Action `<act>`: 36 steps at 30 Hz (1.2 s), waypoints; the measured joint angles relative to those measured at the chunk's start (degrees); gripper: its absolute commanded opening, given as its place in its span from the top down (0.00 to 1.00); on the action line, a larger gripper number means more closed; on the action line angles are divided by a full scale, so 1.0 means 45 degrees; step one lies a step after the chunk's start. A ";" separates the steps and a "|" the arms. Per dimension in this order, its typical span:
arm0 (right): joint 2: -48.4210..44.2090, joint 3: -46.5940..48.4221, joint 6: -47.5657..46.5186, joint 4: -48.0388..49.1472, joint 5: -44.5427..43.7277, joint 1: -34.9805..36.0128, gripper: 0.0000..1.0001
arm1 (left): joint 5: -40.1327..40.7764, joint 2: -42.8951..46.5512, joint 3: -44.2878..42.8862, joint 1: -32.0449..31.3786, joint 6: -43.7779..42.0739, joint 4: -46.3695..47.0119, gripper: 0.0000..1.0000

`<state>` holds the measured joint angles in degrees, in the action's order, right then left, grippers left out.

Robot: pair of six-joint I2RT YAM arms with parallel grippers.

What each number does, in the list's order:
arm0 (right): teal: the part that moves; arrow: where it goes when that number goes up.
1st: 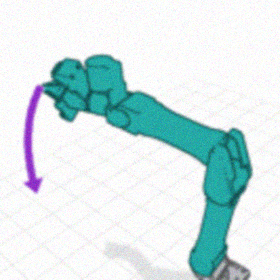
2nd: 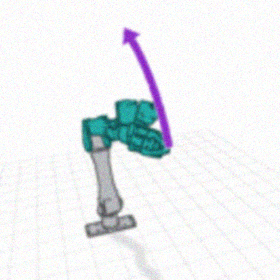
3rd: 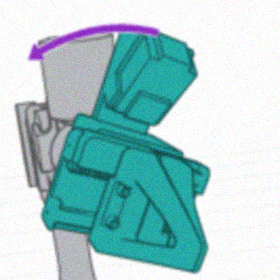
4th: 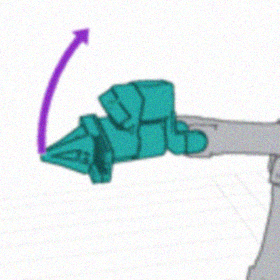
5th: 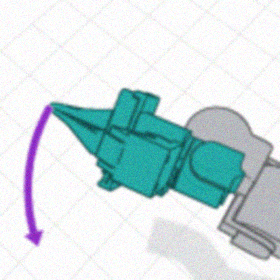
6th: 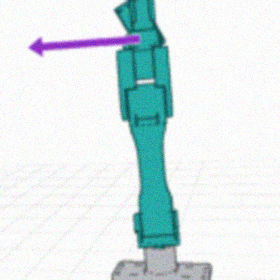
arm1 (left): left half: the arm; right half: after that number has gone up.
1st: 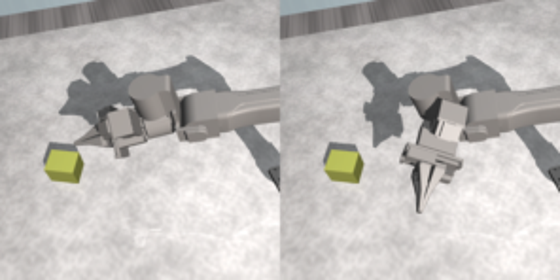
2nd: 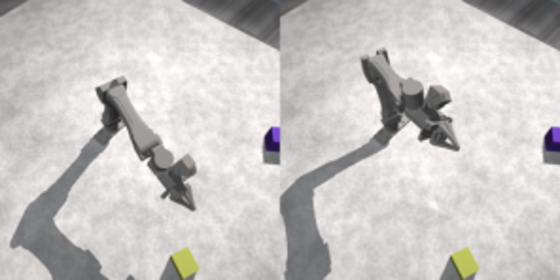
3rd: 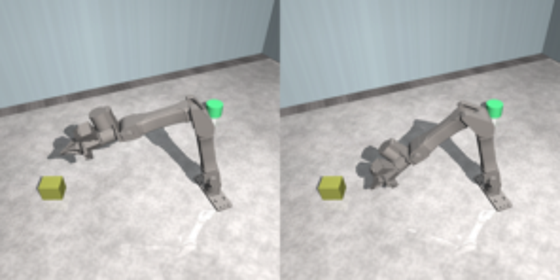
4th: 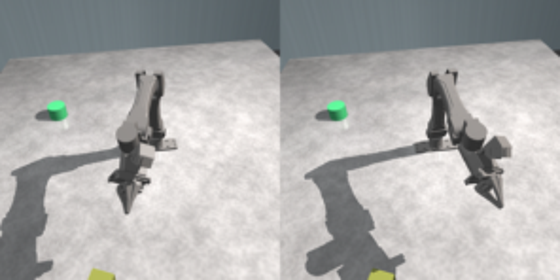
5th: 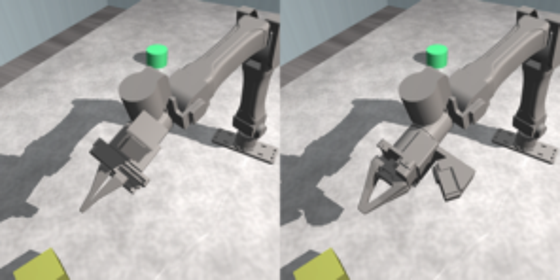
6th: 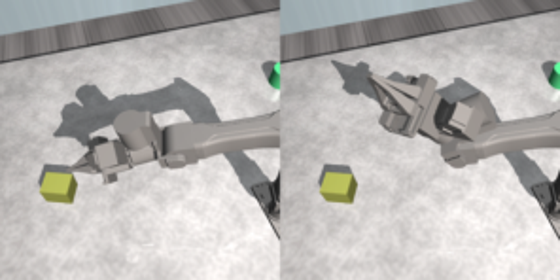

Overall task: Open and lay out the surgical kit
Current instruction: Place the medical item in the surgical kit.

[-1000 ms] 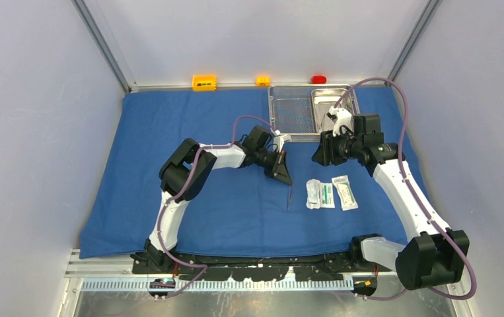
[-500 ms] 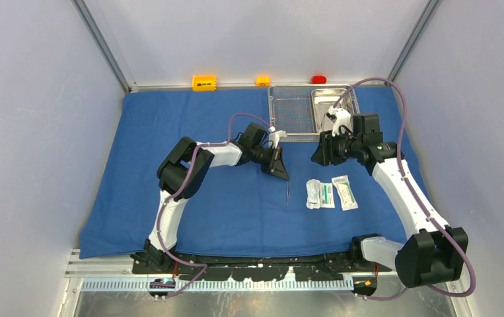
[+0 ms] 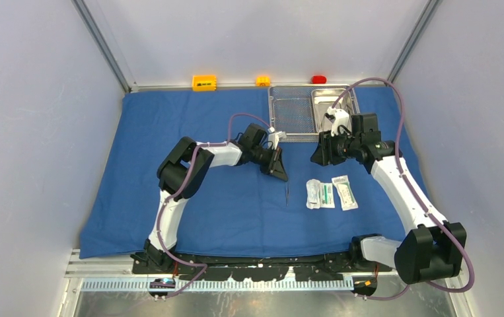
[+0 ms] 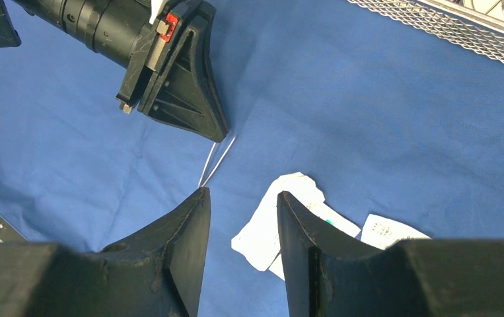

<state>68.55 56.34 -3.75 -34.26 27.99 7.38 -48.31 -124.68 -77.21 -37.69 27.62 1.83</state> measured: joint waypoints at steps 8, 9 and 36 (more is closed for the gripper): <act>0.0107 0.0005 0.0000 -0.0005 0.0068 0.0000 0.53 | 0.0170 0.0000 0.0000 0.0000 -0.0238 -0.0175 0.85; 0.0107 0.0005 0.0000 0.0000 0.0068 0.0000 0.53 | 0.0175 0.0000 0.0000 0.0000 -0.0243 -0.0209 0.85; 0.0107 0.0005 0.0000 -0.0005 0.0097 0.0000 0.54 | 0.0403 0.0389 0.0000 -0.0015 -0.0607 -0.0797 0.52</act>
<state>69.04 56.36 -3.75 -34.28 28.42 7.38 -46.50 -122.93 -77.21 -37.76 24.88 -1.76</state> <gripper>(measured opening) 0.467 0.439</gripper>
